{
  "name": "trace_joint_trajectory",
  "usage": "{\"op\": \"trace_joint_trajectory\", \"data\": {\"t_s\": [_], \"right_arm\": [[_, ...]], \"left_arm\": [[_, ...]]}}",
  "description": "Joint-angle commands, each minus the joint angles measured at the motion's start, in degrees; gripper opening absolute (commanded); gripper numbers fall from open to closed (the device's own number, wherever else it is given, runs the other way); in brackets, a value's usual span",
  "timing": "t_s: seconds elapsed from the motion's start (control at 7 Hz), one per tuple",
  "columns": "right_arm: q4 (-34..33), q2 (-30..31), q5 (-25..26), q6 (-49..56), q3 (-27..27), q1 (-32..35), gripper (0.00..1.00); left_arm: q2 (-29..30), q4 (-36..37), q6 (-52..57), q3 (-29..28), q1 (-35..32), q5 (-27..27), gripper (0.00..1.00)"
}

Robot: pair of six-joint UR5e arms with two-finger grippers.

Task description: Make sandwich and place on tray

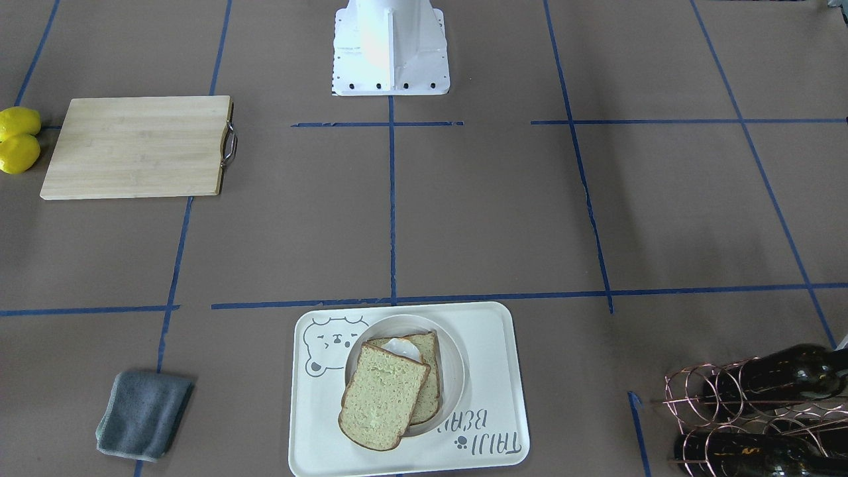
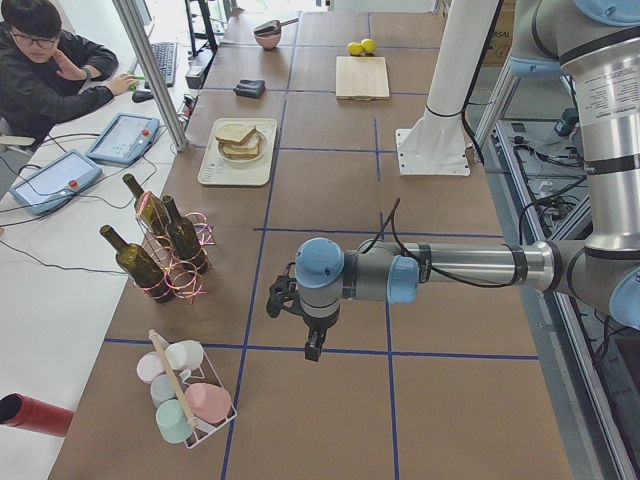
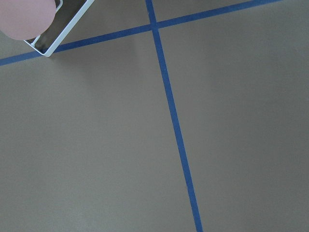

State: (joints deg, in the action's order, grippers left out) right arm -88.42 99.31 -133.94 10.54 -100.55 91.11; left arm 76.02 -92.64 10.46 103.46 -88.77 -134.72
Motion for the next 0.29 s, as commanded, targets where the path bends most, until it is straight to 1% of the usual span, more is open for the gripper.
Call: {"op": "trace_joint_trajectory", "data": {"t_s": [0.0,0.14], "right_arm": [[0.0,0.0,0.0,-0.1,0.0,0.0,1.0],[0.0,0.0,0.0,-0.1,0.0,0.0,1.0]], "left_arm": [[0.0,0.0,0.0,-0.1,0.0,0.1,1.0],[0.0,0.0,0.0,0.0,0.0,0.1,1.0]]}}
